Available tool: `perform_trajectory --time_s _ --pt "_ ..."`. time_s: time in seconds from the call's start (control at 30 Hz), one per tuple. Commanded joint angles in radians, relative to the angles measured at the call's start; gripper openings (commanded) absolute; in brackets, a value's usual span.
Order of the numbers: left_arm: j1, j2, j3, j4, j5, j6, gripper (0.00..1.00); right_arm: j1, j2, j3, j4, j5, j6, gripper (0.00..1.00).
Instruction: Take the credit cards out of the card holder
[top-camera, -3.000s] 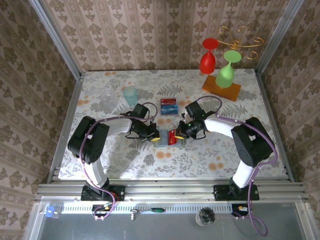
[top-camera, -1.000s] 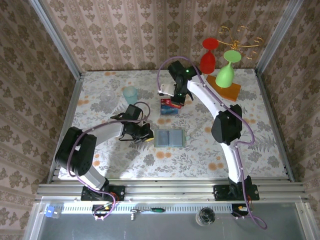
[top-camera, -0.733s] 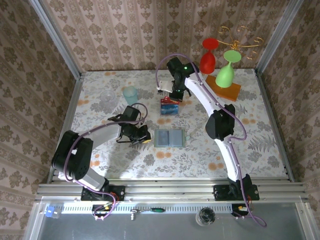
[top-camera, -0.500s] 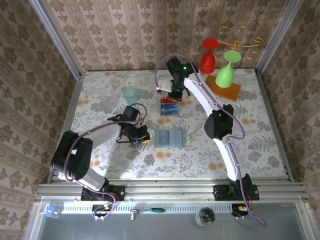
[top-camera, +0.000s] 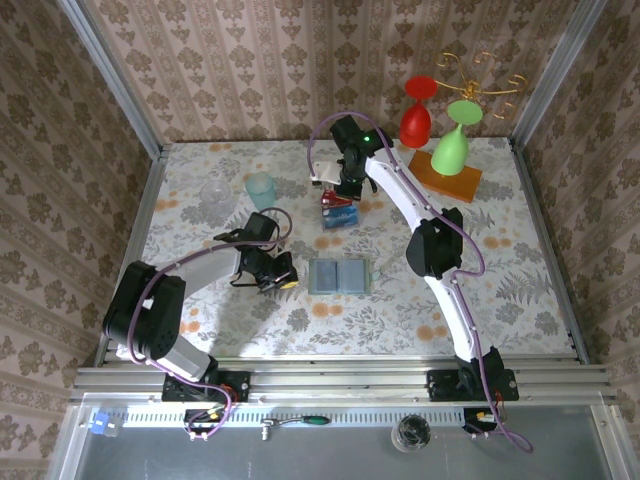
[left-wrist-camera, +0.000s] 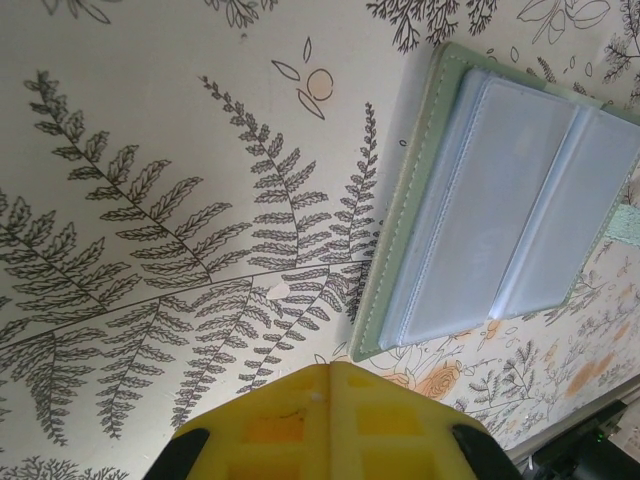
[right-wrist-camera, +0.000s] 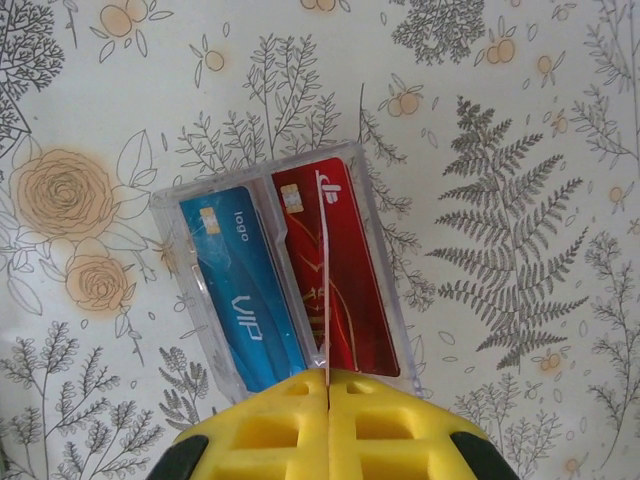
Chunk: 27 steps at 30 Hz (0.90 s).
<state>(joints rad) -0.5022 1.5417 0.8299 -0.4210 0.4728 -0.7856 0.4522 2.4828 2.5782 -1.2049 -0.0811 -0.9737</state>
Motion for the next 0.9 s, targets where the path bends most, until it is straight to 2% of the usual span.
perform_trajectory --time_s 0.0,0.87 --pt "0.01 0.006 0.02 -0.025 -0.013 -0.017 0.0 -0.007 0.021 0.031 0.007 0.03 -0.031 0.0" --pt "0.007 0.024 0.033 -0.013 0.0 -0.024 0.0 -0.004 -0.036 0.032 0.004 0.017 -0.028 0.0"
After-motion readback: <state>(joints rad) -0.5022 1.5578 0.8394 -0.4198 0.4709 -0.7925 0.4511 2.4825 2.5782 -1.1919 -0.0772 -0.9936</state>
